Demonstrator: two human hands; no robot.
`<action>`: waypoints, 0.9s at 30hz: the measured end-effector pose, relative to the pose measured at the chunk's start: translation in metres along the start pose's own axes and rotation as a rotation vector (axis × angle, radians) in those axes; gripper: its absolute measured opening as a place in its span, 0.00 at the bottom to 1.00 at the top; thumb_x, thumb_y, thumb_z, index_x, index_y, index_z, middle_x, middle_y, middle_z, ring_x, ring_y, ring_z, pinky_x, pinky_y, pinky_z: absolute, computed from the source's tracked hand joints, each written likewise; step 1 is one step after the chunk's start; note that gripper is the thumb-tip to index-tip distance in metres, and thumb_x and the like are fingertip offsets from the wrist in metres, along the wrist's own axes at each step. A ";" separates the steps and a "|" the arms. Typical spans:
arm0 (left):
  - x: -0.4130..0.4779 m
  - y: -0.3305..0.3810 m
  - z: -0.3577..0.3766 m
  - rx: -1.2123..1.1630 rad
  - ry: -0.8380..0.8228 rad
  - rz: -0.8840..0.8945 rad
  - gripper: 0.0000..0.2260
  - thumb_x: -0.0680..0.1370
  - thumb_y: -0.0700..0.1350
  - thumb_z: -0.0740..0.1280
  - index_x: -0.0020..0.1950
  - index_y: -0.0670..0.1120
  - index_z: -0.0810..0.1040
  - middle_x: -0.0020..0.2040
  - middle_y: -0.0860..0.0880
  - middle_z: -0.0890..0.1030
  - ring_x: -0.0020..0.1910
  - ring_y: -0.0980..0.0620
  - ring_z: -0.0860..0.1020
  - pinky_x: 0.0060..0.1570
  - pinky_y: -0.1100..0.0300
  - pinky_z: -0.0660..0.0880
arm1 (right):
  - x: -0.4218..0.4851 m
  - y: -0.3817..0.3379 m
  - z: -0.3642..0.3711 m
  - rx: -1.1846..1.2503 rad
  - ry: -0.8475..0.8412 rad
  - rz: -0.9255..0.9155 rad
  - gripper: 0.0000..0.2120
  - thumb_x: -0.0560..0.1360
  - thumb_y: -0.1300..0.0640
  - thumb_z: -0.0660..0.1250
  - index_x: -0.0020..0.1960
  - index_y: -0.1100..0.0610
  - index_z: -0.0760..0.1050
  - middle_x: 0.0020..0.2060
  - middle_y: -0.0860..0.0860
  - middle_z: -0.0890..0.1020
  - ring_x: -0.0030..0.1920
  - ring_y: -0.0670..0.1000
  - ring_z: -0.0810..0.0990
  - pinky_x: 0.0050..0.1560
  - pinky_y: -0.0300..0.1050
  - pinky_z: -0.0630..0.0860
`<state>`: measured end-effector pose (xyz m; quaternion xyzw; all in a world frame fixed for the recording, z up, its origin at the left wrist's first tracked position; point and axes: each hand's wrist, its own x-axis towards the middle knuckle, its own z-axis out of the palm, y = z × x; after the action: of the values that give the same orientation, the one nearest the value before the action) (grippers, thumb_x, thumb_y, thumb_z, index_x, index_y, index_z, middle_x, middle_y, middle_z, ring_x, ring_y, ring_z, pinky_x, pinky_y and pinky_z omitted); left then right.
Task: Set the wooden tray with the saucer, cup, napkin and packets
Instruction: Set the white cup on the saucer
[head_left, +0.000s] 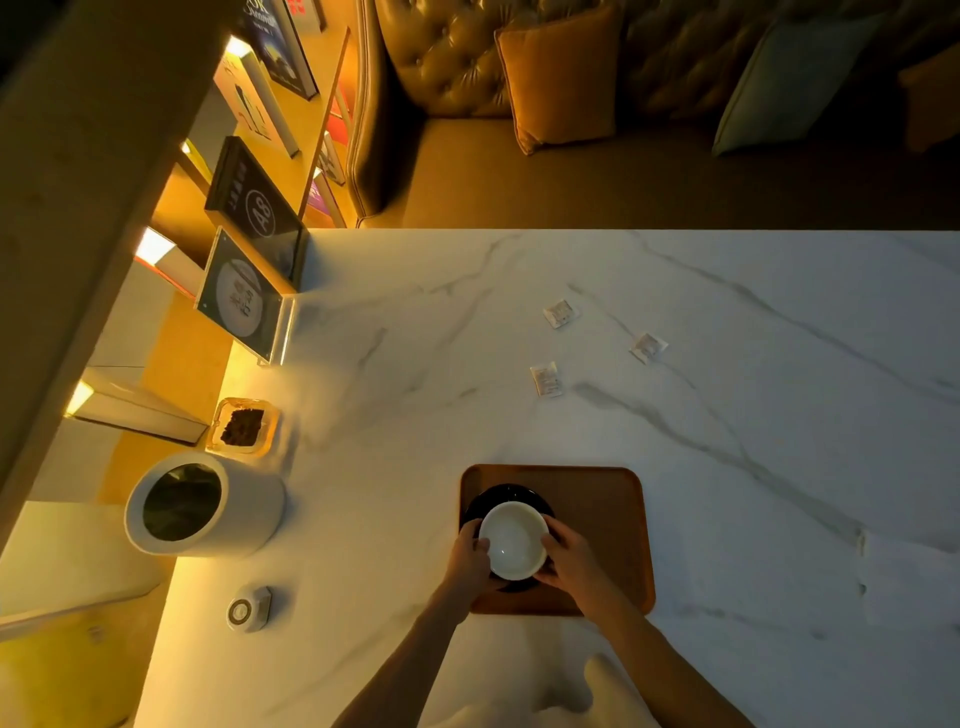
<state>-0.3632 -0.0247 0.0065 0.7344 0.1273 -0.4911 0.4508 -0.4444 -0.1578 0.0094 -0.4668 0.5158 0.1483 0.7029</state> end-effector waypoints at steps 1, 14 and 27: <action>0.001 0.001 0.001 0.007 0.002 0.001 0.18 0.83 0.43 0.55 0.74 0.46 0.62 0.69 0.42 0.67 0.67 0.40 0.69 0.56 0.39 0.78 | 0.002 0.000 -0.001 0.004 0.000 0.002 0.18 0.81 0.61 0.59 0.70 0.55 0.67 0.65 0.58 0.70 0.64 0.60 0.70 0.52 0.53 0.77; 0.001 -0.001 0.002 0.062 0.002 0.013 0.18 0.83 0.42 0.55 0.73 0.48 0.62 0.68 0.43 0.68 0.65 0.41 0.70 0.56 0.42 0.79 | 0.010 0.009 -0.006 0.019 -0.027 0.002 0.19 0.80 0.60 0.61 0.70 0.54 0.68 0.66 0.58 0.71 0.66 0.62 0.71 0.60 0.58 0.77; 0.008 -0.012 0.001 0.232 0.069 0.112 0.19 0.83 0.42 0.55 0.74 0.46 0.63 0.69 0.43 0.71 0.66 0.45 0.71 0.65 0.50 0.71 | 0.010 0.017 -0.008 -0.007 -0.065 -0.061 0.21 0.80 0.57 0.61 0.72 0.54 0.66 0.61 0.56 0.74 0.65 0.60 0.73 0.64 0.55 0.74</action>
<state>-0.3677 -0.0213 -0.0063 0.8041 0.0440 -0.4510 0.3848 -0.4569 -0.1579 -0.0078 -0.4795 0.4776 0.1437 0.7220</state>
